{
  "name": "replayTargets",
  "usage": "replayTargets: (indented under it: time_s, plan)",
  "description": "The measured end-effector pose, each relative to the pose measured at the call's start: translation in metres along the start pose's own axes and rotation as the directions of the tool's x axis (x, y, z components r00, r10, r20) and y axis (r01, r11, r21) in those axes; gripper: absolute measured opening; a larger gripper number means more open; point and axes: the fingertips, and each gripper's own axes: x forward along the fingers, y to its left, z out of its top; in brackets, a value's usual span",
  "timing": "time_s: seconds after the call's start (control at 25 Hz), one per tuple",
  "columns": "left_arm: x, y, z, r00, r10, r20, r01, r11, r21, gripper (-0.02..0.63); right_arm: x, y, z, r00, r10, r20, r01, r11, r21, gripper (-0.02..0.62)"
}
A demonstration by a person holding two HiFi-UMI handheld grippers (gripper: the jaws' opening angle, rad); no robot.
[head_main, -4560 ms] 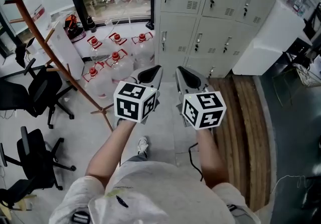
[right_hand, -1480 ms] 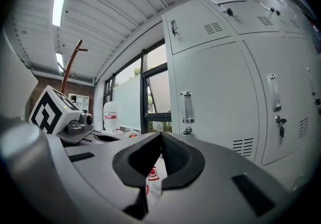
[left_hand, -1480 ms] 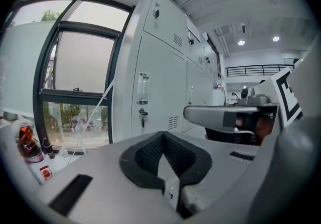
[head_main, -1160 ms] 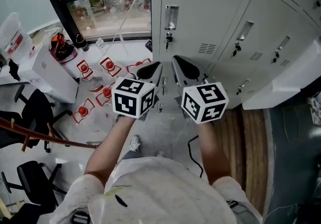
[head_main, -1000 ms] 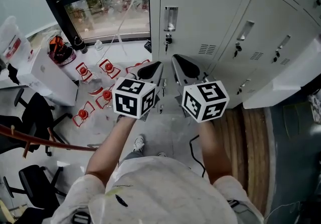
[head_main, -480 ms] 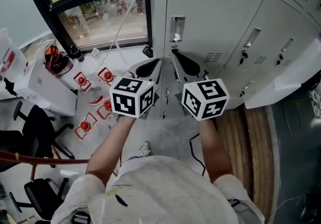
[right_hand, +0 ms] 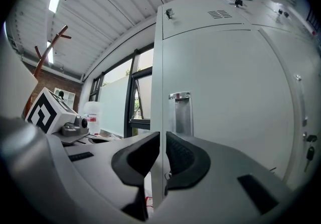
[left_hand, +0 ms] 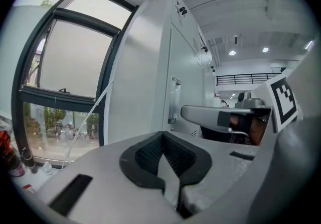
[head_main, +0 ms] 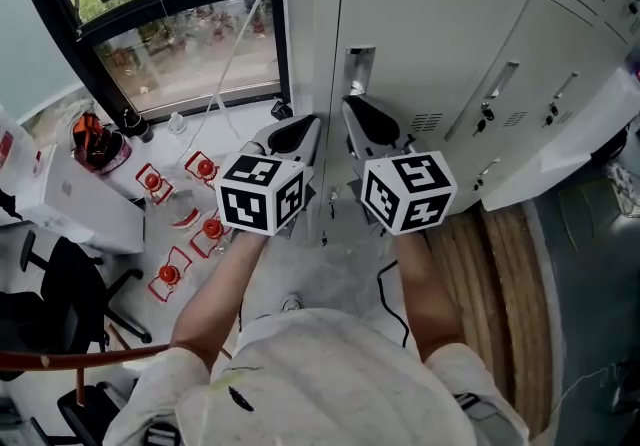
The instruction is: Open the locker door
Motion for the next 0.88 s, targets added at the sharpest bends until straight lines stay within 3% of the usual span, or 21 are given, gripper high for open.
replayTargets:
  time_s: [0.12, 0.32, 0.88]
  plan:
    - [0.002, 0.007, 0.003, 1.0, -0.01, 0.007, 0.01, 1.0, 0.001, 0.006, 0.007, -0.002, 0.003, 1.0, -0.018, 0.002, 0.018, 1.0, -0.004, 0.084]
    - [0.004, 0.016, 0.005, 1.0, -0.026, 0.014, 0.026, 1.0, -0.002, 0.006, 0.017, -0.006, 0.001, 0.999, -0.05, -0.003, 0.05, 0.999, -0.003, 0.126]
    - [0.005, 0.034, 0.003, 0.998, -0.061, -0.002, 0.061, 0.998, 0.013, 0.006, 0.035, -0.009, 0.004, 0.998, -0.066, 0.006, 0.066, 0.998, -0.002, 0.156]
